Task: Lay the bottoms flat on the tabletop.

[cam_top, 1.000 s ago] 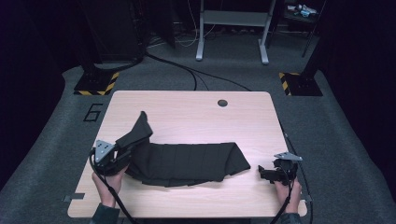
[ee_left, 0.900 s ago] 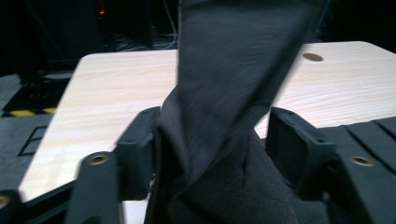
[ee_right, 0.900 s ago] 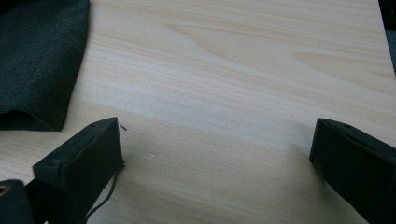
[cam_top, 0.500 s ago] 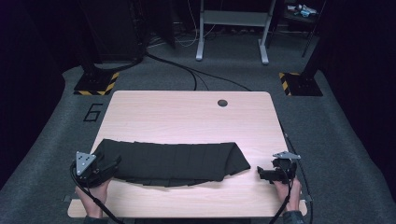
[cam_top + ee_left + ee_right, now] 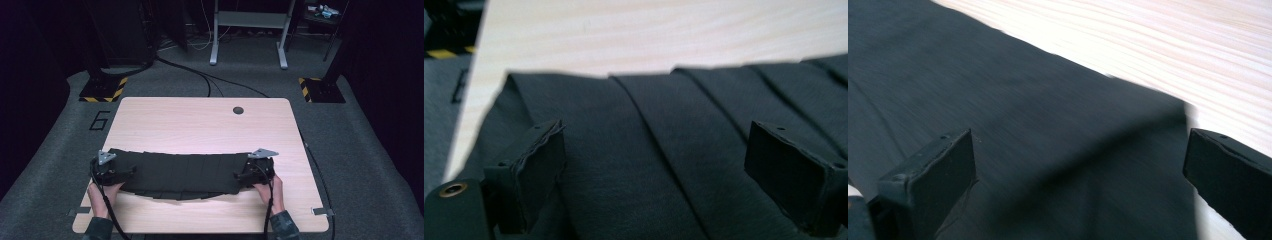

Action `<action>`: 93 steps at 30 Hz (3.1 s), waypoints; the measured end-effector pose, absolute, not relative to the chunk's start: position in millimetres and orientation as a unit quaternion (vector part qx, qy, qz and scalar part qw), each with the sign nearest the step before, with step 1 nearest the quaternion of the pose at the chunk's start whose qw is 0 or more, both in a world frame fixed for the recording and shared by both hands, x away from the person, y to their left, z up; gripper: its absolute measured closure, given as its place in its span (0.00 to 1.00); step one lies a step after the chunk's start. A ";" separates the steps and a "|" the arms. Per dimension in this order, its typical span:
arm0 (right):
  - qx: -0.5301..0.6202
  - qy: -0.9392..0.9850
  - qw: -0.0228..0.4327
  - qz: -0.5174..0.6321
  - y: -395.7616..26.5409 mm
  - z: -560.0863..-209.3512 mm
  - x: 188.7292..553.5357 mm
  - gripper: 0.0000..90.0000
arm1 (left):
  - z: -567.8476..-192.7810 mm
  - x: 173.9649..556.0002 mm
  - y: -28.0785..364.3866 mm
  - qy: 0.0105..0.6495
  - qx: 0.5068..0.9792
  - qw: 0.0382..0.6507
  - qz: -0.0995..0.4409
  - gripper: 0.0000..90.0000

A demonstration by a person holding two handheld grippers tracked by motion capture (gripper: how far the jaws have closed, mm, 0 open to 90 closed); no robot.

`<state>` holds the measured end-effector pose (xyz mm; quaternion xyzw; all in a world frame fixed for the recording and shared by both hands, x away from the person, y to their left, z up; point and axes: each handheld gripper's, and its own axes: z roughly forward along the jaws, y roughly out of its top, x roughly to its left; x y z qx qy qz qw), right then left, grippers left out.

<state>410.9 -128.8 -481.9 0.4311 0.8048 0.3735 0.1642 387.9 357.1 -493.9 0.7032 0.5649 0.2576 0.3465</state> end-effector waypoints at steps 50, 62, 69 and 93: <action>0.488 0.795 0.129 0.336 -198.1 -513.5 416.0 0.00 | -515.9 352.9 278.0 0.500 0.755 0.379 0.189 0.15; 0.490 0.776 0.150 0.368 -208.4 -491.0 363.0 0.16 | -508.3 315.0 316.1 0.525 0.727 0.395 0.200 0.16; 0.487 0.781 0.150 0.361 -204.0 -494.3 344.8 0.25 | -513.8 311.9 307.5 0.510 0.740 0.392 0.197 0.23; 0.480 0.780 0.155 0.370 -200.0 -506.7 327.5 0.72 | -515.5 304.2 299.9 0.499 0.754 0.385 0.181 0.88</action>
